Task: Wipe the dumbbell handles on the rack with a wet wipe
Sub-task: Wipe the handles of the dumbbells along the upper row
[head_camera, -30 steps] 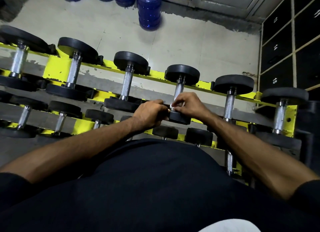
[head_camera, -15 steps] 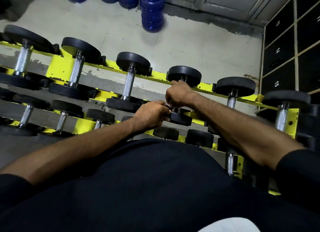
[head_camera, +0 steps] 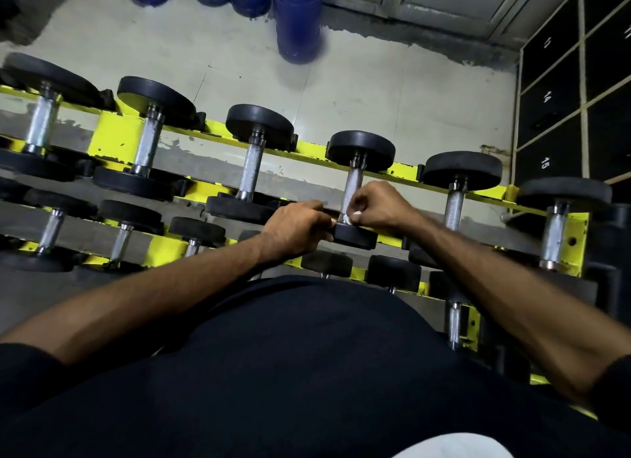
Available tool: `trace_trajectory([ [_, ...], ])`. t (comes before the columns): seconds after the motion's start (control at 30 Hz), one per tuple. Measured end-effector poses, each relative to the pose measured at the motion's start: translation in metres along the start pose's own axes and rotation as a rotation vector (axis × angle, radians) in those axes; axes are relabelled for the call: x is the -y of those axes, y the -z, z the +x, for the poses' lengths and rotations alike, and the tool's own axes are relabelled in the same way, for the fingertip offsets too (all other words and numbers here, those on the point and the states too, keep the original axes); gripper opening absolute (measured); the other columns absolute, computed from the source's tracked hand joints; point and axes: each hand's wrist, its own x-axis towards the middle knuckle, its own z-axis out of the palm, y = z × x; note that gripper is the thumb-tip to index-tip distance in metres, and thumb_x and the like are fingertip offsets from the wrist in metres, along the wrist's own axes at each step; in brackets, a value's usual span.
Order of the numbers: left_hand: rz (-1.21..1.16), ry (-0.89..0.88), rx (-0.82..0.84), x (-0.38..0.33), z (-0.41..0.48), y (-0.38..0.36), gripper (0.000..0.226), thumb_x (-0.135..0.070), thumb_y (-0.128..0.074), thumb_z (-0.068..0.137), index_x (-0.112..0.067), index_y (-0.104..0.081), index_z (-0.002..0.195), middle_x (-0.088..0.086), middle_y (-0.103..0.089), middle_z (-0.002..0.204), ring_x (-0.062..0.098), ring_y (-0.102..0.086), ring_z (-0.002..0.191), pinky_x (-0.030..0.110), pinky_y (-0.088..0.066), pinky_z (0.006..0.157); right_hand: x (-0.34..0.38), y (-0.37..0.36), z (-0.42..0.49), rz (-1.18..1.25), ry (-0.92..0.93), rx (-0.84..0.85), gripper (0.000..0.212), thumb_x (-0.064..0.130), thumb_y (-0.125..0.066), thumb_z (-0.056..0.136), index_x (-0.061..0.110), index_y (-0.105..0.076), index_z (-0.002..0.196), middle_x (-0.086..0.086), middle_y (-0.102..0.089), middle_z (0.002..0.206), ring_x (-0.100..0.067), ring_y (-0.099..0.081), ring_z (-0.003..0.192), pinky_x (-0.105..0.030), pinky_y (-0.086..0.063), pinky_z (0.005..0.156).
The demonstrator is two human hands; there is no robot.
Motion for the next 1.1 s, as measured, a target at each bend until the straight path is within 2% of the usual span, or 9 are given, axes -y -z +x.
trace_trajectory([
  [0.13,-0.017,0.006,0.010,0.001,-0.002,0.000,0.021,-0.033,-0.075,0.085,-0.020,-0.075,0.102,0.001,-0.062,0.092,0.024,-0.062,0.078,0.036,-0.052,0.060,-0.012,-0.022,0.002,0.572,-0.460,-0.226,0.025,-0.006,-0.075,0.071,0.016,-0.063,0.075,-0.003,-0.068,0.076,-0.020,-0.067,0.071,-0.033,-0.056,0.062],
  [0.3,-0.022,0.007,0.014,-0.002,-0.001,0.002,0.021,-0.032,-0.075,0.086,-0.019,-0.075,0.103,0.000,-0.061,0.092,0.022,-0.061,0.078,0.034,-0.051,0.062,-0.017,-0.034,0.017,0.739,-0.640,-0.136,0.028,-0.014,-0.047,0.085,0.013,-0.054,0.081,-0.011,-0.057,0.080,-0.022,-0.056,0.067,-0.032,-0.048,0.053],
  [0.4,-0.014,0.015,0.028,-0.002,-0.001,0.002,0.023,-0.033,-0.073,0.087,-0.018,-0.075,0.104,0.001,-0.061,0.094,0.022,-0.061,0.080,0.035,-0.051,0.064,-0.017,-0.033,0.020,0.691,-0.596,0.011,0.027,-0.015,-0.047,0.084,0.009,-0.059,0.078,-0.013,-0.060,0.081,-0.024,-0.056,0.074,-0.038,-0.051,0.067],
  [0.53,-0.019,0.044,0.044,-0.003,0.000,0.003,0.024,-0.034,-0.073,0.087,-0.021,-0.074,0.108,-0.001,-0.061,0.096,0.022,-0.061,0.083,0.037,-0.053,0.067,-0.013,-0.026,0.017,0.699,-0.559,0.241,0.026,0.001,-0.041,0.097,0.006,-0.062,0.112,-0.012,-0.066,0.103,-0.023,-0.063,0.091,-0.037,-0.056,0.084],
  [0.6,-0.020,0.042,0.052,-0.003,0.000,0.003,0.024,-0.033,-0.072,0.088,-0.021,-0.074,0.109,-0.001,-0.061,0.097,0.022,-0.061,0.084,0.037,-0.053,0.068,-0.016,-0.025,0.015,0.715,-0.544,0.271,0.028,0.000,-0.041,0.096,0.006,-0.062,0.113,-0.010,-0.065,0.104,-0.021,-0.061,0.093,-0.035,-0.055,0.085],
  [0.7,-0.016,0.043,0.061,-0.003,0.000,0.003,0.024,-0.032,-0.073,0.087,-0.021,-0.073,0.109,0.000,-0.061,0.098,0.022,-0.061,0.084,0.039,-0.055,0.070,-0.020,-0.027,0.009,0.751,-0.518,0.195,0.024,-0.007,-0.045,0.093,0.008,-0.062,0.091,-0.006,-0.062,0.089,-0.015,-0.055,0.081,-0.028,-0.049,0.070],
  [0.87,-0.015,0.044,0.079,-0.003,-0.001,0.004,0.026,-0.027,-0.072,0.087,-0.019,-0.072,0.112,0.001,-0.061,0.101,0.021,-0.060,0.089,0.039,-0.055,0.074,-0.025,-0.018,-0.009,0.792,-0.519,-0.010,0.030,-0.006,-0.073,0.079,0.013,-0.061,0.099,-0.005,-0.064,0.096,-0.016,-0.062,0.089,-0.024,-0.051,0.058],
  [1.0,-0.001,0.054,0.075,-0.004,-0.001,0.004,0.024,-0.026,-0.073,0.087,-0.019,-0.073,0.110,0.002,-0.062,0.101,0.023,-0.061,0.089,0.039,-0.054,0.072,-0.010,-0.019,-0.011,0.547,-0.142,-0.170,0.023,0.001,-0.086,0.068,0.011,-0.070,0.082,0.002,-0.067,0.074,-0.004,-0.061,0.066,-0.021,-0.052,0.059],
  [1.1,0.009,0.045,0.072,-0.004,-0.001,0.003,0.025,-0.027,-0.072,0.088,-0.019,-0.072,0.112,0.002,-0.062,0.102,0.021,-0.060,0.089,0.036,-0.053,0.072,-0.002,-0.025,0.002,0.180,0.070,-0.316,0.014,0.005,-0.082,0.075,0.013,-0.076,0.085,0.002,-0.068,0.085,-0.003,-0.060,0.074,-0.017,-0.045,0.067],
])
